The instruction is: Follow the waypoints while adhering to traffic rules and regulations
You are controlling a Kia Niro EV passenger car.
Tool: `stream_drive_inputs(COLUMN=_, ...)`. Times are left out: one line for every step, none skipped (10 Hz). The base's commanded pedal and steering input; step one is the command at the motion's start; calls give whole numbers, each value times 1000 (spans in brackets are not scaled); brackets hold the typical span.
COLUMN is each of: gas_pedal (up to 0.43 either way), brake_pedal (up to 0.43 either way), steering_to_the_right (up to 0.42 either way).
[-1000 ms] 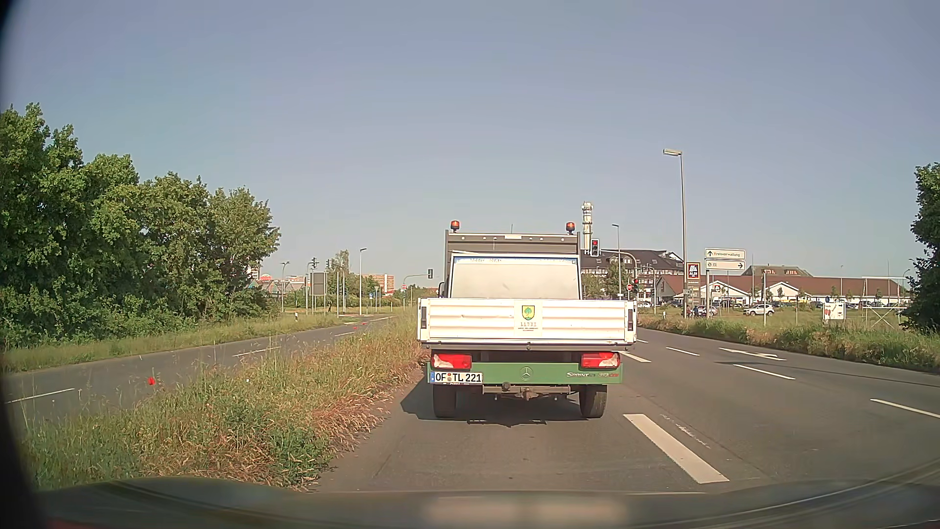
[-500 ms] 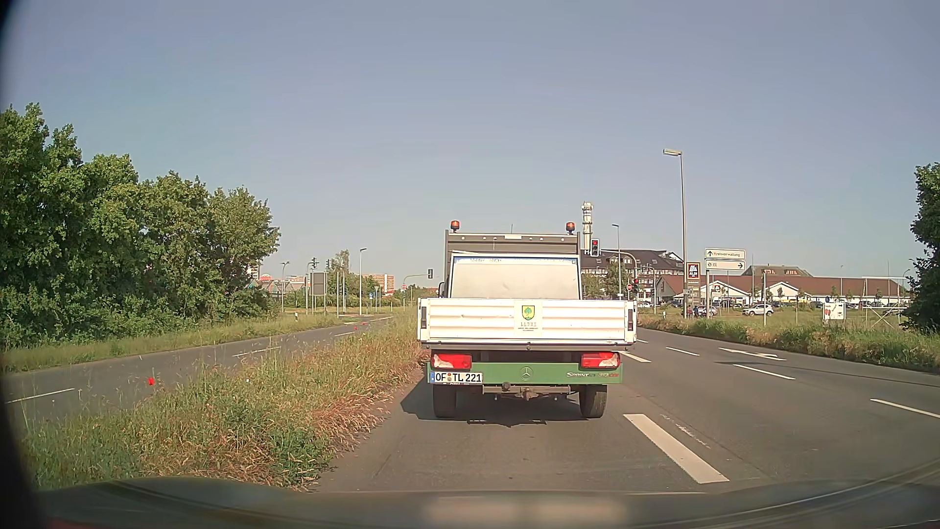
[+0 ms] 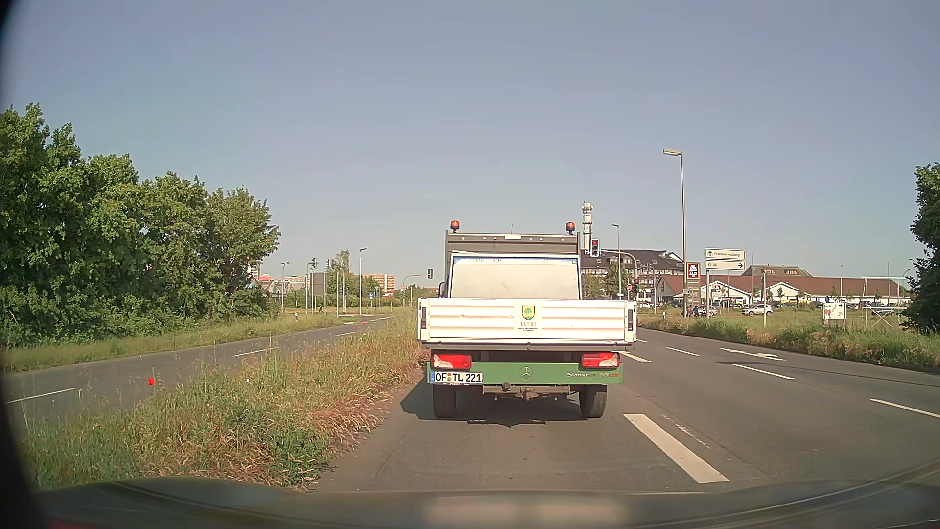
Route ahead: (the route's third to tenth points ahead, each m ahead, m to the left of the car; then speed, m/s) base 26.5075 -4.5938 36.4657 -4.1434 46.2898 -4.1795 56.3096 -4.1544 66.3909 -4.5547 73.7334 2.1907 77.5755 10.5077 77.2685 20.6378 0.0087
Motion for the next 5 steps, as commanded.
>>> stream_drive_inputs(gas_pedal=0, brake_pedal=274, steering_to_the_right=2)
stream_drive_inputs(gas_pedal=0, brake_pedal=274, steering_to_the_right=2)
stream_drive_inputs(gas_pedal=0, brake_pedal=274, steering_to_the_right=2)
stream_drive_inputs(gas_pedal=0, brake_pedal=274, steering_to_the_right=2)
stream_drive_inputs(gas_pedal=0, brake_pedal=274, steering_to_the_right=2)
